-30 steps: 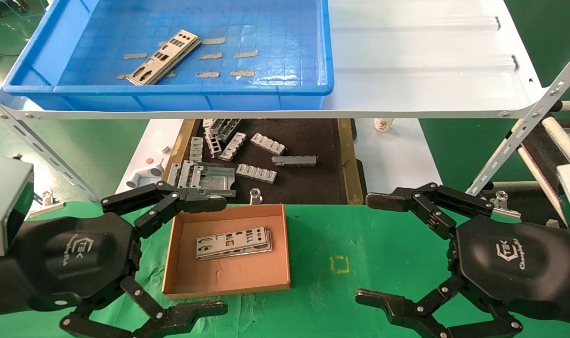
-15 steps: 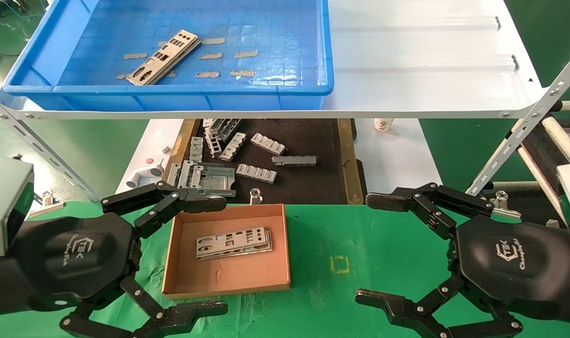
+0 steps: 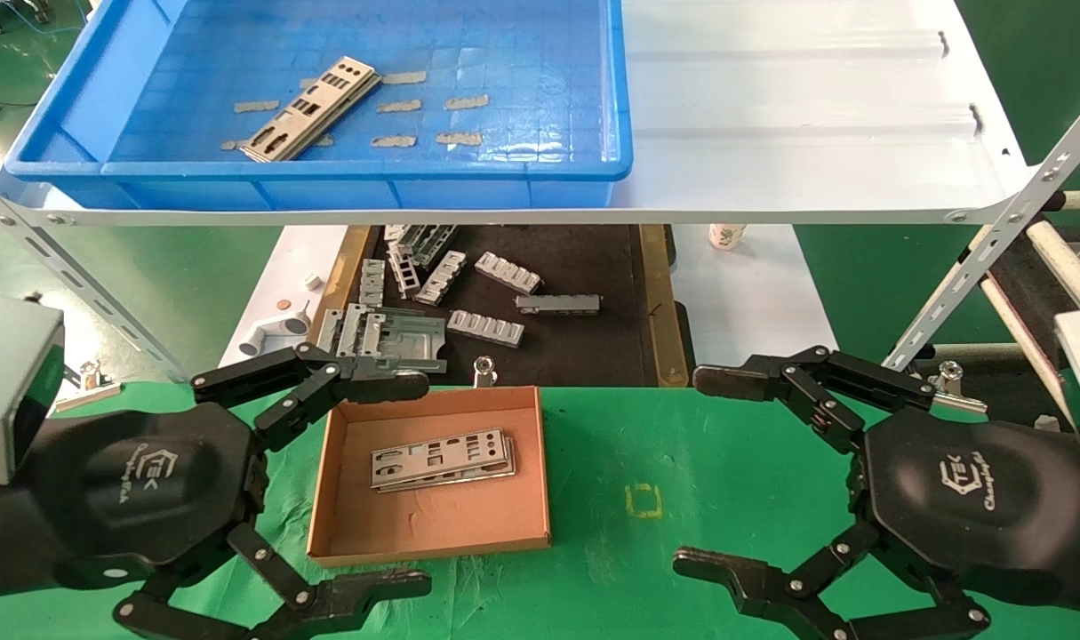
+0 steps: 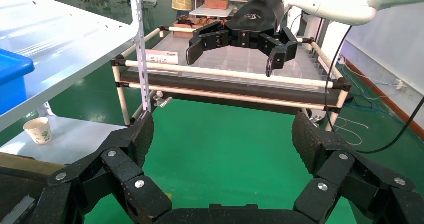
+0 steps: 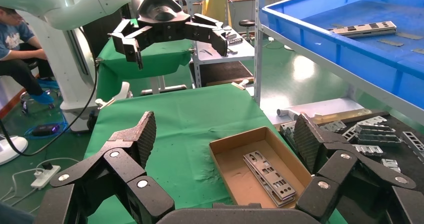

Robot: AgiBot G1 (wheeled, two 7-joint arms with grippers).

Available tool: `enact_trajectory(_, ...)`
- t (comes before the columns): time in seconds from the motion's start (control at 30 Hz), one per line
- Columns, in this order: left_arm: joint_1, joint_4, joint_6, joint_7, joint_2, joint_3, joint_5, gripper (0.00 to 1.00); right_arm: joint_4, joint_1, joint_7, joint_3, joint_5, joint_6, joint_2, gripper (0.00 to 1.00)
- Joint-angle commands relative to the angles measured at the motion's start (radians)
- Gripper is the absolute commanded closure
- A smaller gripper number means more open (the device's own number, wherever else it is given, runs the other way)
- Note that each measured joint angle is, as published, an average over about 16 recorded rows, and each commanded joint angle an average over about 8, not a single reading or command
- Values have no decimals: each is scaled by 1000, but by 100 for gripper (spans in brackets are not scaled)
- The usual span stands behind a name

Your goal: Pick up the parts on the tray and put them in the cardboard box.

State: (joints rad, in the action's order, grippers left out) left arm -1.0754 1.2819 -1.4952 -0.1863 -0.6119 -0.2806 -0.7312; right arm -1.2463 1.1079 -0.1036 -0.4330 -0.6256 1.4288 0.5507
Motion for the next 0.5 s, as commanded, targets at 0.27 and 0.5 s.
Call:
enact_trajectory(0.27,0,0,0,0,0,0,0,0,0,0,0,0,0,0,0,0)
enact_trajectory(0.5,0,0,0,0,0,0,0,0,0,0,0,0,0,0,0,0)
